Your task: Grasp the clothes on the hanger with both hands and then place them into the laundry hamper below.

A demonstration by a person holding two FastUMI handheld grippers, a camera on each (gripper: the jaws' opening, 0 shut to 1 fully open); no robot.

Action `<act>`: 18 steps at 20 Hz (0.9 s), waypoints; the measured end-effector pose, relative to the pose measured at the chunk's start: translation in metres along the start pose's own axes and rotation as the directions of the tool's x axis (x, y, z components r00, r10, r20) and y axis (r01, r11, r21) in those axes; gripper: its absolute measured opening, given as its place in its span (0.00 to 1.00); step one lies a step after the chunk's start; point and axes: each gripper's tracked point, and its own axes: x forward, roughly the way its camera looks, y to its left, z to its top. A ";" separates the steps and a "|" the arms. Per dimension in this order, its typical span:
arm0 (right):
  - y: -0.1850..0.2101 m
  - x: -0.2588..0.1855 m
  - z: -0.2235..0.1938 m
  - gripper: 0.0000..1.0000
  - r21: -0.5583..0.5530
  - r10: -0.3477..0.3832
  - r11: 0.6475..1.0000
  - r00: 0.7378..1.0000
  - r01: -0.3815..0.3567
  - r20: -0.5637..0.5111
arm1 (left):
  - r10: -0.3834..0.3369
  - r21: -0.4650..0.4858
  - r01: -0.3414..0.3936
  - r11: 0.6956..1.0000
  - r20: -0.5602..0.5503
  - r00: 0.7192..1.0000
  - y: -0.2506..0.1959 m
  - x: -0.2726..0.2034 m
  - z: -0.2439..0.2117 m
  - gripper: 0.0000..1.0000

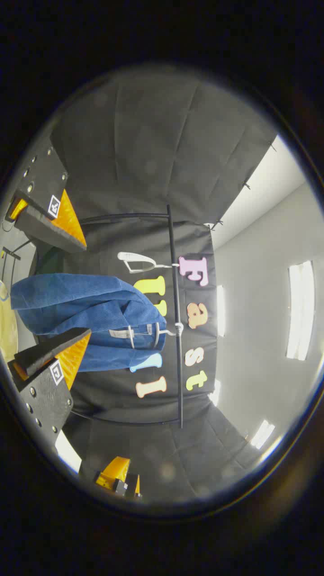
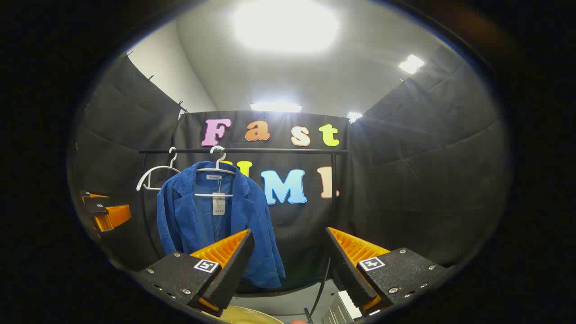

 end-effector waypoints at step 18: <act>0.014 -0.003 -0.003 0.96 0.010 0.003 1.000 1.000 -0.003 -0.004 | 0.007 0.000 -0.007 1.000 0.002 1.000 0.022 -0.006 -0.002 0.97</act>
